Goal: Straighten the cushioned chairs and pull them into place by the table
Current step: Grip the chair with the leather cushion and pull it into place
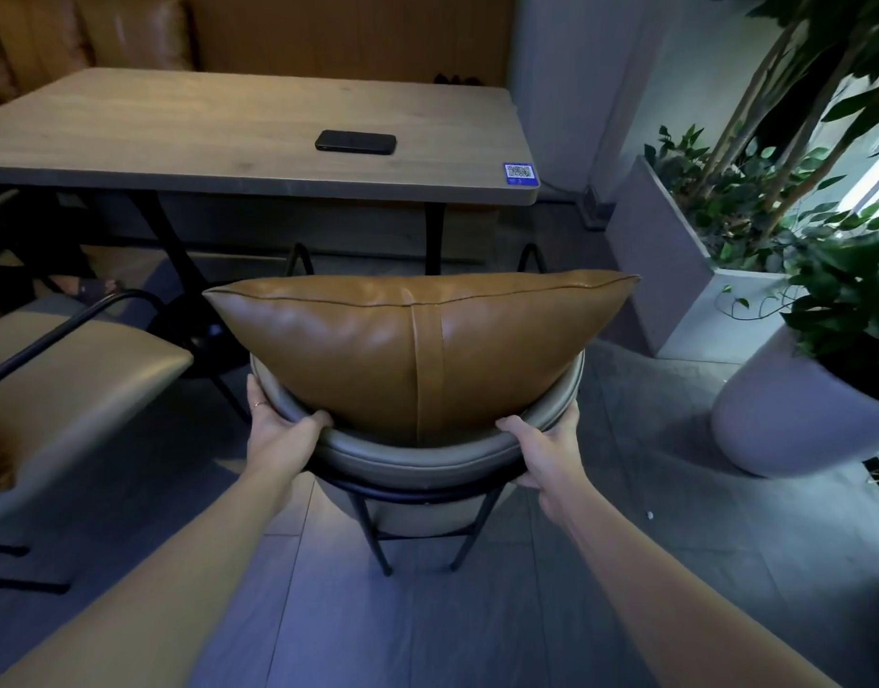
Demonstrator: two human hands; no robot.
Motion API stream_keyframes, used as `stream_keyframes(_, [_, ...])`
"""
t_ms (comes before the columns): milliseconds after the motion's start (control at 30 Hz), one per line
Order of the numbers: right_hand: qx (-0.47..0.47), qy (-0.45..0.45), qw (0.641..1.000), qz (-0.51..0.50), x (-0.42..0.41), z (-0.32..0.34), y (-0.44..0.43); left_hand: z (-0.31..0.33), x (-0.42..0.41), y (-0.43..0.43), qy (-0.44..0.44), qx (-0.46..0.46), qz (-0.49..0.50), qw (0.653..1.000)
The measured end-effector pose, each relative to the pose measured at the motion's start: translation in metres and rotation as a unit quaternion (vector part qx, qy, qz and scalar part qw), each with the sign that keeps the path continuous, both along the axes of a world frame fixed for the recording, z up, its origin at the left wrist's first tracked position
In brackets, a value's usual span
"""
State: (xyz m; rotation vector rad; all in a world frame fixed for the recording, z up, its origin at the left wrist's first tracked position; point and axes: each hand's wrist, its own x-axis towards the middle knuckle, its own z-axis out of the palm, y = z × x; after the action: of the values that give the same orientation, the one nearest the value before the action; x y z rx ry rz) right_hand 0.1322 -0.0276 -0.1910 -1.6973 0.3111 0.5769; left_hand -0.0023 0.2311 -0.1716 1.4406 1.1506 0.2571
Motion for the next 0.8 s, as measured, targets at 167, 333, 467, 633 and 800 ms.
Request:
stream_keyframes(167, [-0.011,-0.001,1.0,-0.003,0.02,-0.002,0.018,0.001,0.019,0.013,-0.016,0.015,-0.004,1.0])
stream_keyframes(333, [-0.018,0.001,1.0,0.0,0.035,-0.006,0.031,0.0,0.034,0.025,-0.012,0.046,-0.008,0.999])
stream_keyframes(467, [-0.018,0.004,1.0,0.006,0.045,-0.005,0.042,-0.002,0.044,0.033,0.003,0.069,-0.006,0.998])
stream_keyframes(633, [-0.014,0.007,1.0,0.011,0.055,-0.006,0.055,-0.002,0.057,0.045,0.015,0.091,-0.005,0.996])
stream_keyframes(800, [-0.01,0.005,1.0,0.015,0.069,-0.006,0.068,0.0,0.074,0.058,0.017,0.089,-0.002,0.996])
